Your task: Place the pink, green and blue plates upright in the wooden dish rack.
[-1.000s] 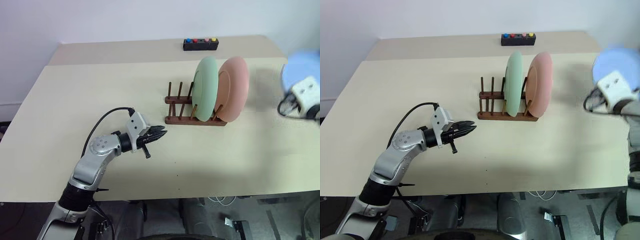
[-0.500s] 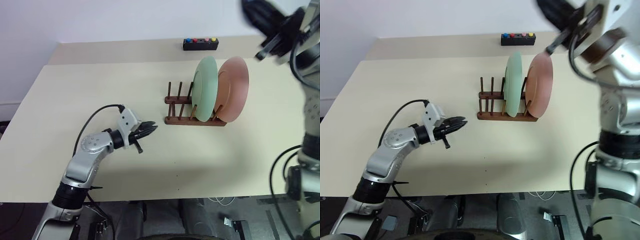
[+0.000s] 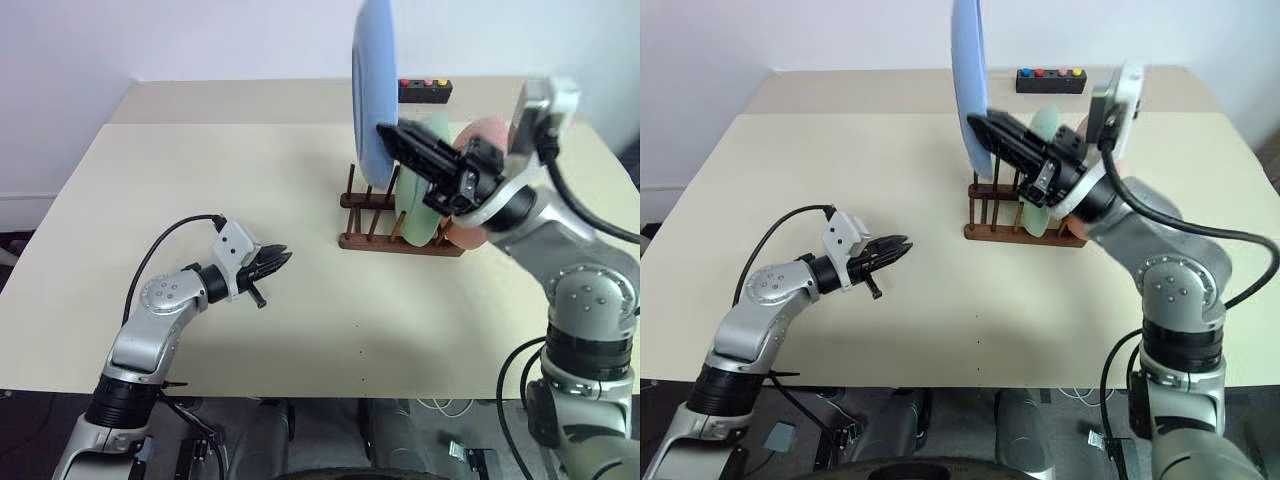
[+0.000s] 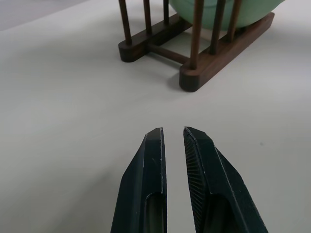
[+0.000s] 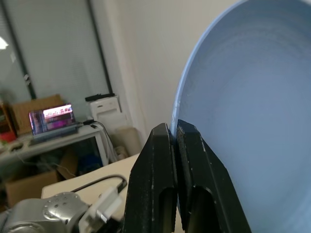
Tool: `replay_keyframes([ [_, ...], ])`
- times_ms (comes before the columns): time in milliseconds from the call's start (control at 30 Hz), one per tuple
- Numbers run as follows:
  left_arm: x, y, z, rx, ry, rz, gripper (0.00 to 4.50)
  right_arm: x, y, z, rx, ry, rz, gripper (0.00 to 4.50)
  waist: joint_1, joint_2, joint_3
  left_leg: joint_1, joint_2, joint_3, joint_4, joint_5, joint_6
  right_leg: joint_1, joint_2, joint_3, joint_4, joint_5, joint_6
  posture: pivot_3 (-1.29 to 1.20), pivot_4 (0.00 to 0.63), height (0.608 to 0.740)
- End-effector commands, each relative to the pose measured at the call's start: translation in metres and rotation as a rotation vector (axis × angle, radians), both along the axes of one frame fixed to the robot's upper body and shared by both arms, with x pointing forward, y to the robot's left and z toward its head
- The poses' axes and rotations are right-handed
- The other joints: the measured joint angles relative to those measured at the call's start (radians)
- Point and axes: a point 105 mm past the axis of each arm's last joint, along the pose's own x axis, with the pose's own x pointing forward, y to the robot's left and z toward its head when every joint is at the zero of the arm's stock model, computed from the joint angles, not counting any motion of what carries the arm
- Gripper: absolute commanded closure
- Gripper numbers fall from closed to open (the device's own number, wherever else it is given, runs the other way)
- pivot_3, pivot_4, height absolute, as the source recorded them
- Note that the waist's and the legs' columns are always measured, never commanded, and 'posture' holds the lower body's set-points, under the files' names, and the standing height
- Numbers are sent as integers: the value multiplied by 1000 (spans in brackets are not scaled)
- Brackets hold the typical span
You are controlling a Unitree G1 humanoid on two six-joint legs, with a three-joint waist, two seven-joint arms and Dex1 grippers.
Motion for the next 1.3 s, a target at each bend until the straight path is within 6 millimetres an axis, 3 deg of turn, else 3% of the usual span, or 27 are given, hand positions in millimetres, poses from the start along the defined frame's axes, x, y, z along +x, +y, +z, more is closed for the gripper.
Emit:
replay_keyframes([
  [33, -1, -3, 12, -10, -49, -13, 3902, -8, 1, 6, 38, -12, 19, 4469, -3, 0, 0, 0, 0, 0, 0, 0, 0, 0, 0, 0, 0, 0, 0, 0, 150, 734],
  [500, -1, -8, 12, -13, -50, -27, 3902, 10, 1, -19, 85, 146, -22, 4469, -2, 0, 0, 0, 0, 0, 0, 0, 0, 0, 0, 0, 0, 0, 0, 0, 150, 734],
  [767, -1, -8, 13, -14, -52, -27, 3902, 17, -1, -25, 93, 190, -41, 4469, -2, 0, 0, 0, 0, 0, 0, 0, 0, 0, 0, 0, 0, 0, 0, 0, 150, 734],
  [867, -1, -9, 13, -13, -52, -29, 3902, 18, -2, -25, 95, 197, -49, 3530, -2, 0, 0, 0, 0, 0, 0, 0, 0, 0, 0, 0, 0, 0, 0, 0, 150, 734],
  [1100, -1, -10, 12, -13, -52, -34, 3902, 20, -3, -24, 87, 184, -69, 51, -2, 0, 0, 0, 0, 0, 0, 0, 0, 0, 0, 0, 0, 0, 0, 0, 150, 734],
  [1300, -1, -11, 13, -15, -52, -37, 3902, 21, -5, -21, 34, 141, -106, 51, -2, 0, 0, 0, 0, 0, 0, 0, 0, 0, 0, 0, 0, 0, 0, 0, 150, 734],
])
